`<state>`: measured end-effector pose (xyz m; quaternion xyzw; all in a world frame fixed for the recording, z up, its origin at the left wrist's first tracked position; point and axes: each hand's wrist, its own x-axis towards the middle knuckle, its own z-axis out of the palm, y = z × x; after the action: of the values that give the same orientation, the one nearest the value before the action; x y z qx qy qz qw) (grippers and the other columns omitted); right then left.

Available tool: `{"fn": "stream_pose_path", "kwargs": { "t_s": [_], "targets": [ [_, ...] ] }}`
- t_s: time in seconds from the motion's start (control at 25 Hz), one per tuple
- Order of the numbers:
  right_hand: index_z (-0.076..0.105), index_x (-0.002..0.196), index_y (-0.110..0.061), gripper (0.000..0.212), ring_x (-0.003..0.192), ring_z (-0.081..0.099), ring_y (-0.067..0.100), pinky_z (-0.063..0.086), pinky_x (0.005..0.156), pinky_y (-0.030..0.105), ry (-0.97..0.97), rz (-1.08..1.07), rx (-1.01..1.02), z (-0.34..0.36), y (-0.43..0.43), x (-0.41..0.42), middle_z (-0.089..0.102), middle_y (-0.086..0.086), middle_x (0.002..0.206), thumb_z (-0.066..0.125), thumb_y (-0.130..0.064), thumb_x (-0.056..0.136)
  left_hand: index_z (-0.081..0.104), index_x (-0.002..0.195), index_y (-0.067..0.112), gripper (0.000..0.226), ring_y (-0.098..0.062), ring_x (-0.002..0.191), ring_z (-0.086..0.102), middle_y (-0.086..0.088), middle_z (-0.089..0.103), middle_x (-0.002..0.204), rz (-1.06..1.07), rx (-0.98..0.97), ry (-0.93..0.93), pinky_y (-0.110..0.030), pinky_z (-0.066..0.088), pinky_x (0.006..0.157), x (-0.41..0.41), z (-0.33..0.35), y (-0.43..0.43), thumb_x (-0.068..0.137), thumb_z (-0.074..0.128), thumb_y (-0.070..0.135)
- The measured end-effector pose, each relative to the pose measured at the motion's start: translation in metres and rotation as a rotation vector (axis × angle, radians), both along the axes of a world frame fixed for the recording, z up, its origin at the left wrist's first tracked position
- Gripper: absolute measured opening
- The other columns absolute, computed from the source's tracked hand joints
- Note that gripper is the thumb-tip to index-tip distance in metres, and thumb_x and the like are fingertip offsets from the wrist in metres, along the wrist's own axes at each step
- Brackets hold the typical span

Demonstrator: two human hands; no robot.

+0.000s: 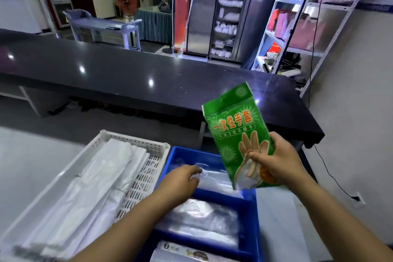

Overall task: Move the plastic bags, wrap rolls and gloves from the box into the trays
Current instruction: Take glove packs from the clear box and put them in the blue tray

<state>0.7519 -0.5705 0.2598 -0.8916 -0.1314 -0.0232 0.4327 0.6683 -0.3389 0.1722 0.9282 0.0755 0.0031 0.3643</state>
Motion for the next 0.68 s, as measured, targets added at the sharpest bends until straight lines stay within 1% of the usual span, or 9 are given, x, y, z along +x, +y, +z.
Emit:
{"fn": "stream_pose_path", "kwargs": {
  "t_s": [0.08, 0.16, 0.2, 0.32, 0.4, 0.52, 0.6, 0.68],
  "targets": [
    [0.054, 0.085, -0.023, 0.035, 0.074, 0.066, 0.020, 0.054, 0.070, 0.042, -0.038, -0.045, -0.095, -0.001, -0.022, 0.008, 0.070, -0.005, 0.079, 0.081, -0.021, 0.064, 0.053, 0.128, 0.025, 0.041, -0.022, 0.121, 0.050, -0.001, 0.053, 0.136, -0.130, 0.215, 0.047, -0.033, 0.041, 0.098, 0.034, -0.008, -0.007, 0.088, 0.043, 0.016],
    [0.053, 0.086, -0.024, 0.035, 0.075, 0.066, 0.020, 0.055, 0.069, 0.044, -0.047, -0.083, -0.147, -0.003, -0.037, 0.010, 0.070, -0.005, 0.079, 0.081, -0.025, 0.064, 0.049, 0.132, 0.024, 0.047, -0.025, 0.125, 0.046, -0.003, 0.049, 0.139, -0.267, 0.346, 0.122, -0.038, 0.040, 0.101, 0.062, -0.017, -0.011, 0.086, 0.047, 0.015],
    [0.053, 0.086, -0.025, 0.035, 0.074, 0.065, 0.020, 0.055, 0.069, 0.044, -0.055, -0.094, -0.176, -0.004, -0.043, 0.010, 0.069, -0.006, 0.078, 0.081, -0.027, 0.064, 0.046, 0.133, 0.025, 0.050, -0.026, 0.125, 0.045, -0.003, 0.048, 0.140, -0.319, 0.395, 0.166, -0.040, 0.040, 0.102, 0.070, -0.022, -0.014, 0.084, 0.052, 0.019],
    [0.053, 0.083, -0.027, 0.034, 0.071, 0.063, 0.020, 0.053, 0.065, 0.042, -0.081, -0.110, -0.237, -0.007, -0.055, 0.007, 0.065, -0.008, 0.074, 0.080, -0.030, 0.063, 0.036, 0.138, 0.026, 0.068, -0.028, 0.127, 0.041, -0.004, 0.042, 0.141, -0.363, 0.448, 0.318, -0.041, 0.039, 0.101, 0.085, -0.037, -0.020, 0.077, 0.066, 0.033],
    [0.049, 0.079, -0.029, 0.034, 0.069, 0.062, 0.019, 0.051, 0.060, 0.039, -0.087, -0.120, -0.272, -0.009, -0.060, 0.005, 0.065, -0.008, 0.071, 0.079, -0.032, 0.063, 0.036, 0.136, 0.022, 0.073, -0.029, 0.124, 0.042, -0.007, 0.041, 0.137, -0.332, 0.463, 0.371, -0.041, 0.041, 0.098, 0.089, -0.043, -0.022, 0.074, 0.071, 0.034],
    [0.046, 0.080, -0.029, 0.036, 0.065, 0.061, 0.017, 0.050, 0.055, 0.036, -0.110, -0.101, -0.330, -0.010, -0.060, 0.007, 0.065, -0.009, 0.069, 0.078, -0.035, 0.064, 0.046, 0.122, 0.016, 0.059, -0.030, 0.113, 0.051, -0.008, 0.048, 0.127, -0.280, 0.464, 0.392, -0.039, 0.046, 0.088, 0.091, -0.048, -0.020, 0.072, 0.073, 0.030],
    [0.044, 0.081, -0.030, 0.037, 0.063, 0.060, 0.019, 0.046, 0.052, 0.034, -0.163, -0.082, -0.366, -0.011, -0.056, 0.008, 0.063, -0.010, 0.066, 0.077, -0.036, 0.064, 0.053, 0.111, 0.015, 0.042, -0.029, 0.105, 0.057, -0.008, 0.058, 0.120, -0.255, 0.416, 0.423, -0.036, 0.046, 0.080, 0.088, -0.047, -0.018, 0.075, 0.070, 0.030],
    [0.046, 0.084, -0.030, 0.037, 0.063, 0.060, 0.021, 0.045, 0.051, 0.033, -0.208, -0.058, -0.366, -0.011, -0.047, 0.011, 0.063, -0.009, 0.066, 0.078, -0.035, 0.065, 0.060, 0.101, 0.014, 0.025, -0.030, 0.100, 0.059, -0.011, 0.063, 0.112, -0.260, 0.436, 0.368, -0.036, 0.045, 0.073, 0.083, -0.040, -0.016, 0.080, 0.063, 0.027]
  ]
}}
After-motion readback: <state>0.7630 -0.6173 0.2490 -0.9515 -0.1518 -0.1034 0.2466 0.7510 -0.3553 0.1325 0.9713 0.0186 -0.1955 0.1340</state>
